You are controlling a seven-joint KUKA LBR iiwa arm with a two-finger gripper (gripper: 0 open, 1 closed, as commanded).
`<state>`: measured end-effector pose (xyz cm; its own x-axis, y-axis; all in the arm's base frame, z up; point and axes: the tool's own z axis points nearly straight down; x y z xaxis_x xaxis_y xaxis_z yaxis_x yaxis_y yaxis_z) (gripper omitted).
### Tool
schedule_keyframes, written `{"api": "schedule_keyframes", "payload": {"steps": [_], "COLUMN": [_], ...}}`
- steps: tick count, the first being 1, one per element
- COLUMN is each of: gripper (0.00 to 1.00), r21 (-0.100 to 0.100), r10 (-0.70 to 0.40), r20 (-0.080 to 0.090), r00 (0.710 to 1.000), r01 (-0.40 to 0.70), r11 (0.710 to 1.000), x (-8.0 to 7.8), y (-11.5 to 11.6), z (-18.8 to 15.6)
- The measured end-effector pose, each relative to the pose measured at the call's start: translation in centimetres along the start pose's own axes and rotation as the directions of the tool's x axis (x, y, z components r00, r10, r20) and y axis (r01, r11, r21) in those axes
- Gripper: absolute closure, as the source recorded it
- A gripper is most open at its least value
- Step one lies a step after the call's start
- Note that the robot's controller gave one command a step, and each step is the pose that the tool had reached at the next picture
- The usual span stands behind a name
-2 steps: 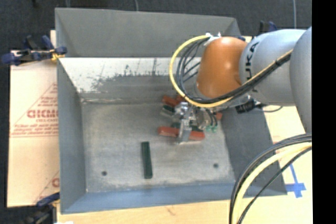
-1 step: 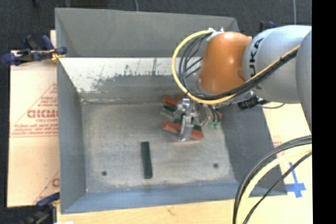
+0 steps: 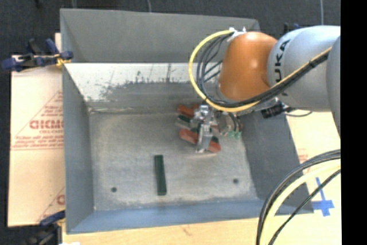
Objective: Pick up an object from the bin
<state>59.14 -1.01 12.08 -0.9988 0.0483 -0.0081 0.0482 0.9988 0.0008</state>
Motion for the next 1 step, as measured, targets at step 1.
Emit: {"api": "schedule_keyframes", "payload": {"steps": [1], "gripper": [1.0], "r21": [0.0], "r10": [0.001], "r20": [-0.002], "r00": [1.0], "r01": [-0.001], "r11": [1.0], "x": [0.02], "y": [0.0], "z": [-0.37]}}
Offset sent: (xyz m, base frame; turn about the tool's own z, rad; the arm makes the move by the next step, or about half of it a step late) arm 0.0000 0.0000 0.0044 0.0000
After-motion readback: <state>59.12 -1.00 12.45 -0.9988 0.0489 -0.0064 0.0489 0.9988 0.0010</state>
